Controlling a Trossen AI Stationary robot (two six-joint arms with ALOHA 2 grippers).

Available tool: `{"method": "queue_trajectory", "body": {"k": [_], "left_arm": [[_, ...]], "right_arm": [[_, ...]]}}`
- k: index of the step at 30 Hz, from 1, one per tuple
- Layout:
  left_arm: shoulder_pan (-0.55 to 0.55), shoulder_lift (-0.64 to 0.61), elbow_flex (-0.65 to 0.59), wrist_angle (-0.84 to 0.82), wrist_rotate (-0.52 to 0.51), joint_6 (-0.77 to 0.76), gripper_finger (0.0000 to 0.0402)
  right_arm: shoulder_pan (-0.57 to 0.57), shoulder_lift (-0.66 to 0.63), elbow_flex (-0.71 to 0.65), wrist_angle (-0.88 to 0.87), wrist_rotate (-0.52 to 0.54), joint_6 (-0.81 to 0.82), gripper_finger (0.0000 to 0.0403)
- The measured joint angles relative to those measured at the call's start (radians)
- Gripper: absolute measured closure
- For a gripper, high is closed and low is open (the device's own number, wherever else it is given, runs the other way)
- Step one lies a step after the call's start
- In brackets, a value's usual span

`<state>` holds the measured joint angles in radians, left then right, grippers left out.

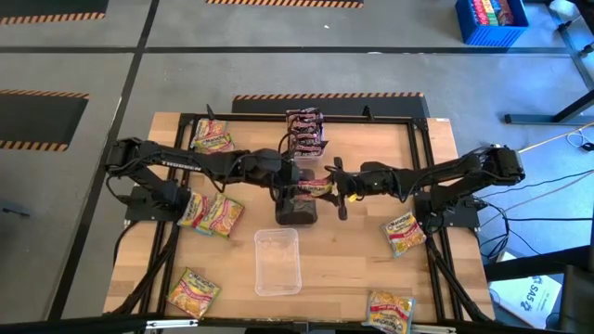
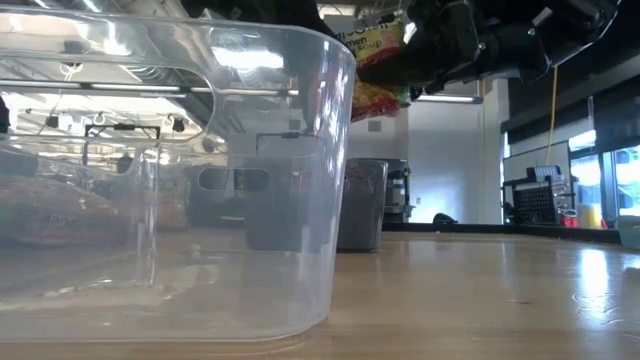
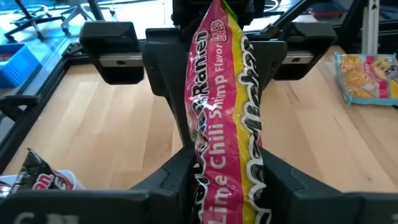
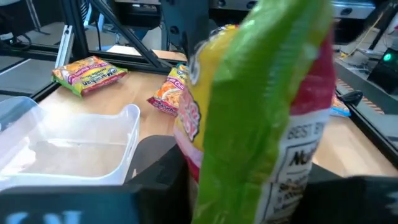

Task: Sort Maruchan noodles
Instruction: Put the green noodle pack into the black bin

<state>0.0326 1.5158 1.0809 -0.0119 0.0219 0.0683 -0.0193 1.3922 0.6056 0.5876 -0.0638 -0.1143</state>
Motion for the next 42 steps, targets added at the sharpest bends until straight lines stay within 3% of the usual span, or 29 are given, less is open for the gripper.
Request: {"method": "queue_trajectory", "body": {"k": [3, 9, 12, 24, 42], "left_arm": [[0.001, -0.009, 0.0, -0.025, -0.027, 0.017, 0.0287], [0.027, -0.071, 0.001, -0.12, -0.084, 0.021, 0.0287], [0.054, -0.077, 0.0, -0.171, -0.086, 0.024, 0.0287], [0.122, -0.02, -0.001, -0.224, -0.039, 0.059, 0.0287], [0.159, 0.089, -0.001, -0.217, -0.038, 0.059, 0.0287]], "right_arm": [[-0.001, -0.014, 0.013, -0.101, 0.009, 0.062, 0.0222], [-0.002, -0.091, 0.134, -0.597, 0.034, 0.078, 0.016], [-0.001, -0.1, 0.155, -0.742, 0.027, 0.084, 0.0144], [-0.001, -0.092, 0.001, -0.6, 0.002, 0.088, 0.0134], [-0.001, -0.092, -0.003, -0.578, 0.003, 0.08, 0.0134]]}}
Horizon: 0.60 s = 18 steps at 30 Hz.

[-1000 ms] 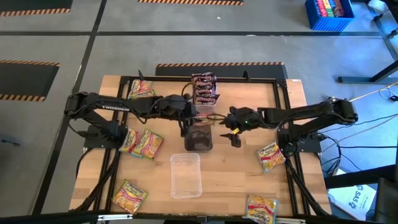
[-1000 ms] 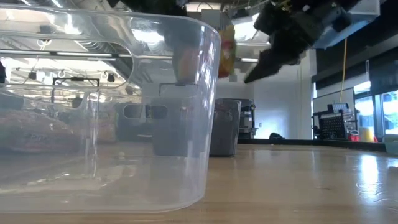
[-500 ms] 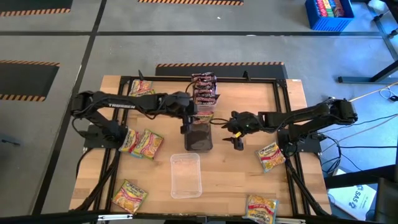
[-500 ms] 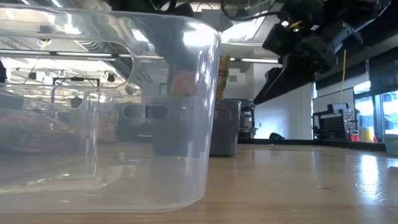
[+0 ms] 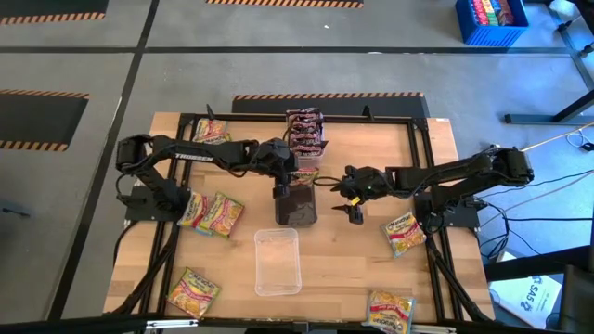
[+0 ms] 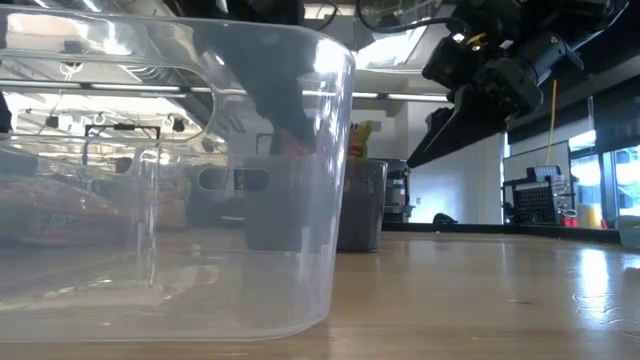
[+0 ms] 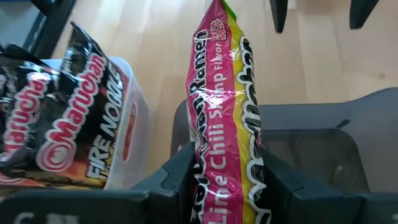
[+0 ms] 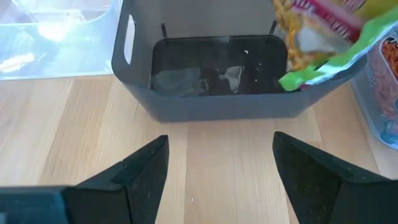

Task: Sort Maruchan noodles
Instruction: Put the green noodle pack into the black bin

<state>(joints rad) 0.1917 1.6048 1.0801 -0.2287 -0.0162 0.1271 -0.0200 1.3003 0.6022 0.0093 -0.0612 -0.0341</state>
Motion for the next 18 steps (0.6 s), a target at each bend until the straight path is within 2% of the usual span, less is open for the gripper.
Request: {"method": "queue_trajectory", "body": {"k": [12, 18], "left_arm": [[0.011, 0.093, 0.0, 0.008, -0.037, 0.007, 0.0287], [0.013, 0.128, 0.0, 0.008, -0.132, -0.015, 0.0284]], "right_arm": [[0.0, 0.0, 0.0, 0.0, 0.0, 0.0, 0.0134], [0.0, 0.0, 0.0, 0.0, 0.0, 0.0, 0.0134]]}}
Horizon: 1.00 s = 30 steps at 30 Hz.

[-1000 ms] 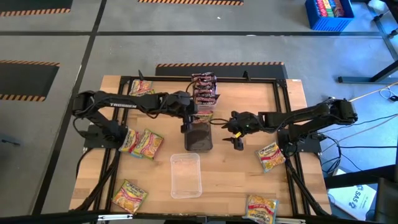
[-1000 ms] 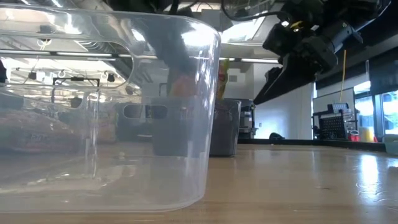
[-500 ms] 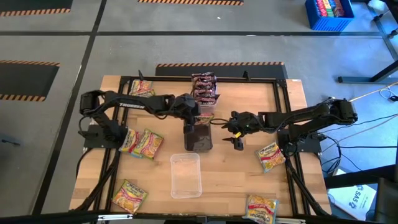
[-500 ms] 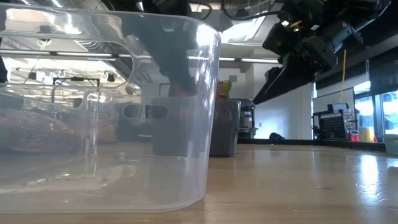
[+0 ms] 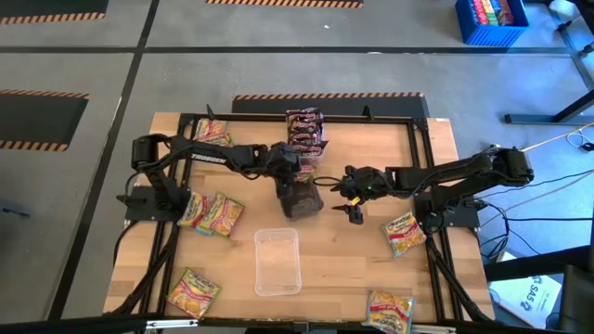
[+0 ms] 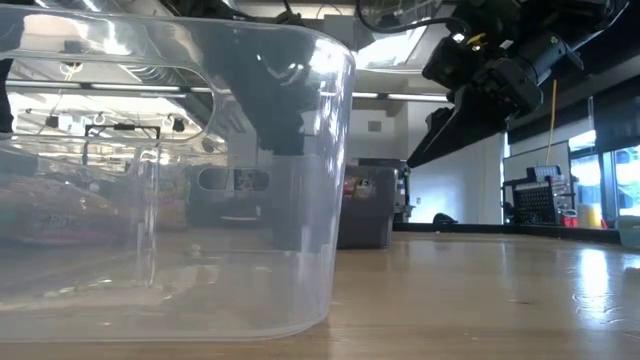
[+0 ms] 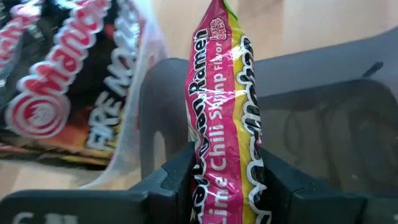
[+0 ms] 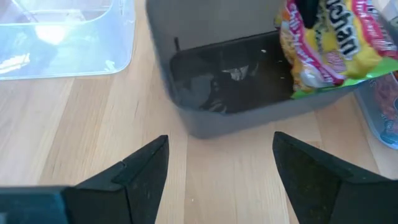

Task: Sort Maruchan noodles
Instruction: Put the green noodle pack into the black bin

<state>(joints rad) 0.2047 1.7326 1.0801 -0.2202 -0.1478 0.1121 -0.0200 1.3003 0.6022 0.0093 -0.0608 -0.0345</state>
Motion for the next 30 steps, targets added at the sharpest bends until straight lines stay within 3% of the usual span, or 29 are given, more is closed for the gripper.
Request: {"method": "queue_trajectory", "body": {"k": [9, 17, 30], "left_arm": [[-0.024, 0.009, 0.0, -0.005, -0.077, 0.01, 0.0248], [-0.038, -0.028, 0.001, -0.019, -0.211, -0.013, 0.024], [-0.02, -0.052, 0.002, -0.068, -0.202, -0.076, 0.0239]], "right_arm": [[0.0, 0.0, 0.0, 0.009, -0.001, 0.0, 0.0134], [0.0, 0.0, 0.0, 0.021, -0.002, 0.0, 0.0134], [0.0, 0.0, 0.0, 0.027, -0.003, 0.002, 0.0134]]}}
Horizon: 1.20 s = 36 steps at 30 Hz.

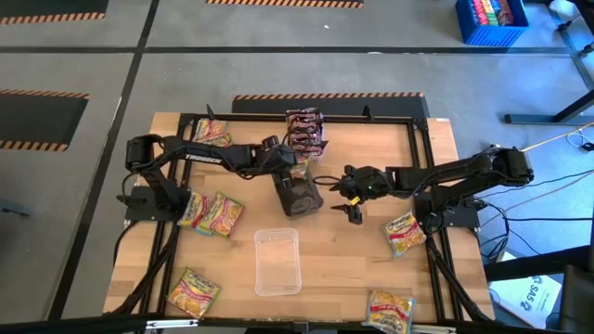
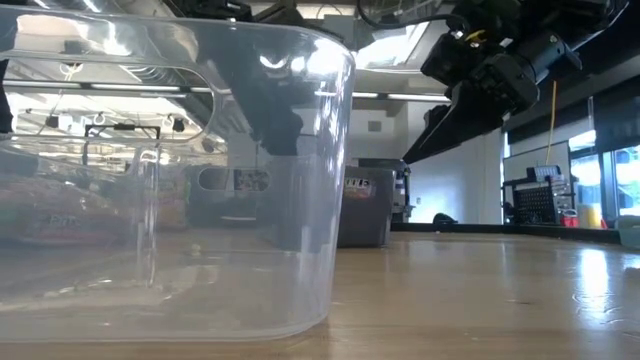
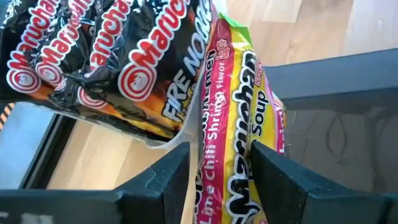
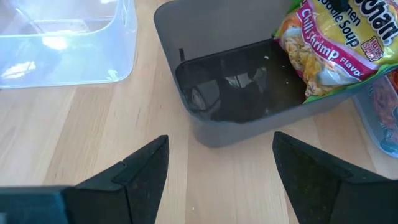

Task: Sort Maruchan noodles
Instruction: Put the green noodle pack into the black bin, then put the top green noodle pack into the black bin

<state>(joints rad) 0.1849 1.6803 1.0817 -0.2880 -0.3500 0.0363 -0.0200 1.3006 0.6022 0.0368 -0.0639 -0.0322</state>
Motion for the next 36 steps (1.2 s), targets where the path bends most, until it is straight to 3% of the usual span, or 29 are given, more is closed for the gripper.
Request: {"method": "queue_trajectory", "body": {"k": [8, 20, 24, 36], "left_arm": [[-0.011, -0.068, 0.045, -0.075, 0.007, 0.0, 0.0239], [0.014, -0.376, 0.068, -0.343, 0.019, 0.0, 0.0239], [0.04, -0.468, 0.068, -0.422, -0.037, 0.0, 0.0239], [0.084, -0.549, 0.068, -0.39, -0.123, 0.018, 0.0234]], "right_arm": [[0.0, 0.0, 0.0, 0.011, 0.0, 0.001, 0.0134], [0.001, 0.0, 0.0, 0.016, -0.001, 0.001, 0.0134], [0.0, 0.0, 0.0, 0.019, 0.0, 0.001, 0.0134], [0.0, 0.0, 0.0, 0.038, -0.013, 0.001, 0.0134]]}}
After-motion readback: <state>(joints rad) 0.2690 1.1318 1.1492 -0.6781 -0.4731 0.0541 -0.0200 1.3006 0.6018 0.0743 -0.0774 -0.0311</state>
